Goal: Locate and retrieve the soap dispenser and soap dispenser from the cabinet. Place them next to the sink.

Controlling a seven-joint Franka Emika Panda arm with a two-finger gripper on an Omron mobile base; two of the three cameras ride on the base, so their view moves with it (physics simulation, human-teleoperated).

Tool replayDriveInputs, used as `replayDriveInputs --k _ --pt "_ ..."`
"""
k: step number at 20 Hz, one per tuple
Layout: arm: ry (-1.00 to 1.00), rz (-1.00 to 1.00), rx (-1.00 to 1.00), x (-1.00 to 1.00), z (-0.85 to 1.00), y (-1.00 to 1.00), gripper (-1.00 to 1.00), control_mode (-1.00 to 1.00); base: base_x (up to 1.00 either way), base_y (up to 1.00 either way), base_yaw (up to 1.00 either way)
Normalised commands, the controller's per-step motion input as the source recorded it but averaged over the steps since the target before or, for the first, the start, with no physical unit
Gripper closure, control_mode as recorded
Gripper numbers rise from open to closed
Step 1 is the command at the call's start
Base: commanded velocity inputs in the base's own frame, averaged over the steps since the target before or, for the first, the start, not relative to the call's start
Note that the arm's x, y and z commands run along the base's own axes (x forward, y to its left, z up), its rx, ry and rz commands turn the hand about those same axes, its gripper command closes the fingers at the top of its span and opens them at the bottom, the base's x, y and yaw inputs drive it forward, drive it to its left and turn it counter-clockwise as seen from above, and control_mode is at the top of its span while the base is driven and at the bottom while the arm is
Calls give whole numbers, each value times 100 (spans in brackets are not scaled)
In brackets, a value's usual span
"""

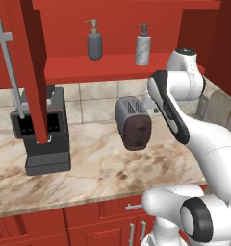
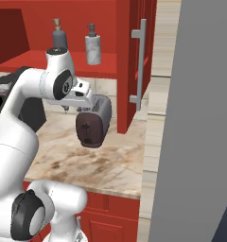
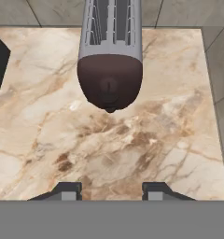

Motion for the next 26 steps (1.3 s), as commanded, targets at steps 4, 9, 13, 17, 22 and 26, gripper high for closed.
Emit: replayDriveInputs --k 4,9,13,17,22,26 --pt "0 0 0 0 0 0 -100 -100 0 0 0" --pt "-1 0 0 -9 0 0 -100 -100 0 0 0" --pt "-14 -1 0 -18 3 0 -100 -100 0 0 0" --pt "-30 -1 0 -13 16 1 -100 -100 0 0 0" --pt "-29 -4 0 -8 23 2 -100 -100 0 0 0" --pt "-22 -3 0 -7 31 3 -100 -100 0 0 0"
